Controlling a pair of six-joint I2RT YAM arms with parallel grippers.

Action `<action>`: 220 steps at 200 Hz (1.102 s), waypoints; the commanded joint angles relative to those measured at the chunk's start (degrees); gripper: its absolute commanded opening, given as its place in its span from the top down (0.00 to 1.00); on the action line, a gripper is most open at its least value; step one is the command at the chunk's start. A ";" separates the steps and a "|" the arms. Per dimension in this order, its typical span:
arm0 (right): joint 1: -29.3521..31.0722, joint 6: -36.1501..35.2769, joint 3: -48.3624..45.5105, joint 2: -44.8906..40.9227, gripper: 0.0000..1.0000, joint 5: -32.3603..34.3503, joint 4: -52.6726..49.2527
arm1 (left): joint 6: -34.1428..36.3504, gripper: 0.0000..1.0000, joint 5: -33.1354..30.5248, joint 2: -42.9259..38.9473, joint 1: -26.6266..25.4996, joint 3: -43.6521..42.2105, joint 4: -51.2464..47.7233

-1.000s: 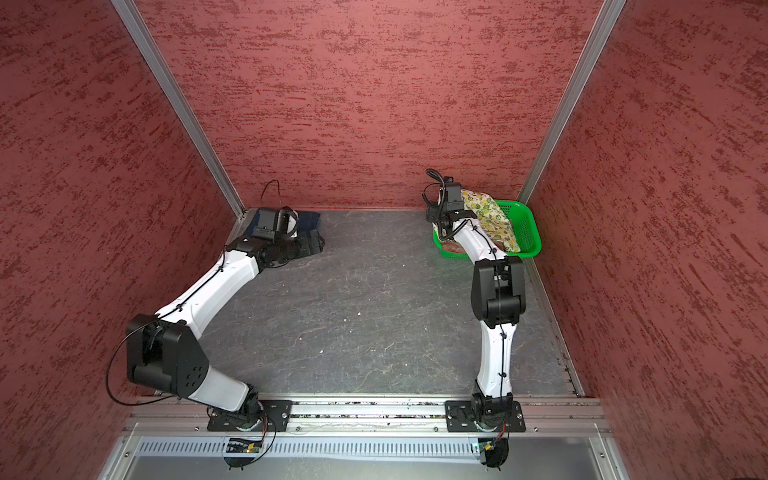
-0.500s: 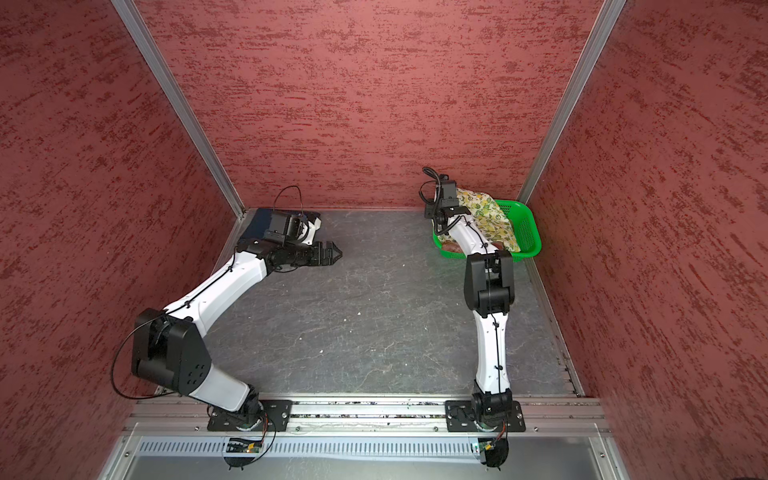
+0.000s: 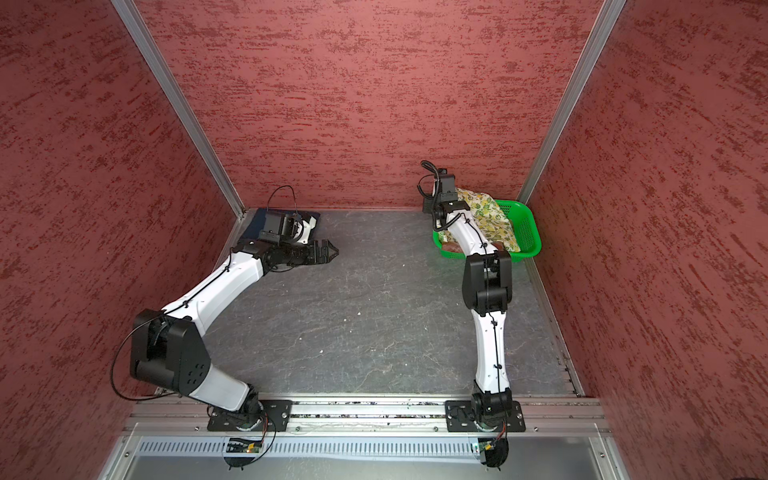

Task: Fold and stack the skirts
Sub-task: 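Release the denim skirt with the left gripper while the right grasps the lemon-print cloth, then lift the lemon-print cloth from the basket with the right gripper onto the table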

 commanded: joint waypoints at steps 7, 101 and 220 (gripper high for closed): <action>0.02 -2.02 1.03 -10.65 1.00 4.95 0.00 | -0.52 0.01 1.09 -1.71 0.45 -0.74 1.65; -0.93 -4.87 21.43 -18.39 1.00 6.69 -5.97 | -1.00 0.01 2.04 -3.14 0.44 -1.56 2.34; 20.37 -6.19 29.50 -23.24 1.00 2.64 -4.36 | -6.88 0.00 -3.67 -14.46 7.98 -2.71 3.22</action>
